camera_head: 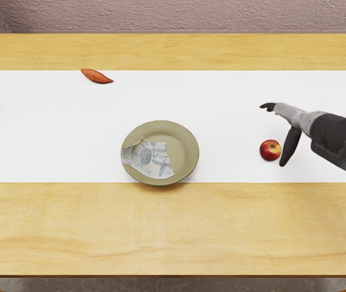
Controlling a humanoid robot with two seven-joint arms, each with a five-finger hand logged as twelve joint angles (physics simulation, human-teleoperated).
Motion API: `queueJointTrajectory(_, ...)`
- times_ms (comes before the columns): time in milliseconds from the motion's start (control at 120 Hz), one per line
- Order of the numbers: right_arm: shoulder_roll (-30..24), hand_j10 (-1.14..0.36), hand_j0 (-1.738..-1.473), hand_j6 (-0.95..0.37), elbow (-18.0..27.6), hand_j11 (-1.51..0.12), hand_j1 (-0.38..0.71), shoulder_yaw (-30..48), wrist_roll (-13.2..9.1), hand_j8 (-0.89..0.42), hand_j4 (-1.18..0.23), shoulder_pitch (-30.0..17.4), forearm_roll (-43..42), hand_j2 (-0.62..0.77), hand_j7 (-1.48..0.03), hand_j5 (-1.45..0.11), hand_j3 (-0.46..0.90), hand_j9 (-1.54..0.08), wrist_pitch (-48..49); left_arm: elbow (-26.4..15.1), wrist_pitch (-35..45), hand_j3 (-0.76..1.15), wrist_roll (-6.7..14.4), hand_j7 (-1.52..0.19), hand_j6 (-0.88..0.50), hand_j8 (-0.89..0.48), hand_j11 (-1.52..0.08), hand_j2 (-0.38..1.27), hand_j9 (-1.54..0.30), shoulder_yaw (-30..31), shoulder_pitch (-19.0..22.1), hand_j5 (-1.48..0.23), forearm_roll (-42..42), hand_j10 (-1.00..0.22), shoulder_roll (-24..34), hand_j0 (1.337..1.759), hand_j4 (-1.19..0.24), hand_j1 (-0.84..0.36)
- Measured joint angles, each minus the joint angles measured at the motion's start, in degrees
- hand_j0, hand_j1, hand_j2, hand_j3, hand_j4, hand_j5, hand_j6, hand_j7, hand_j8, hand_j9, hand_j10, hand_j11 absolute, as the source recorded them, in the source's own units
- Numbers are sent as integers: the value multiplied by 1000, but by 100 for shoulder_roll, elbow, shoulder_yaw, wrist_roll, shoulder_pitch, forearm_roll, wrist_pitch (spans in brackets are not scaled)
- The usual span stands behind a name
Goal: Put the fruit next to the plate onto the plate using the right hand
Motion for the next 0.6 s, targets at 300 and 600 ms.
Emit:
queueJointTrajectory(300,55,-175,-1658,-179,436,-223,-146,-472,-13,-177,-176,-136,-572,-31,-223,-224,0,-223,-585,0,0,0,0,-304,-234,-234,-304,47,-304,0,0,-304,0,-234,0,1658,-234,69)
queueJointTrajectory(600,67,-293,-1658,-296,394,-376,-5,-600,-14,-294,-294,-219,-698,-54,-375,-376,0,-376,-809,0,0,0,0,-304,-234,-234,-304,47,-304,0,0,-304,0,-234,0,1658,-234,69)
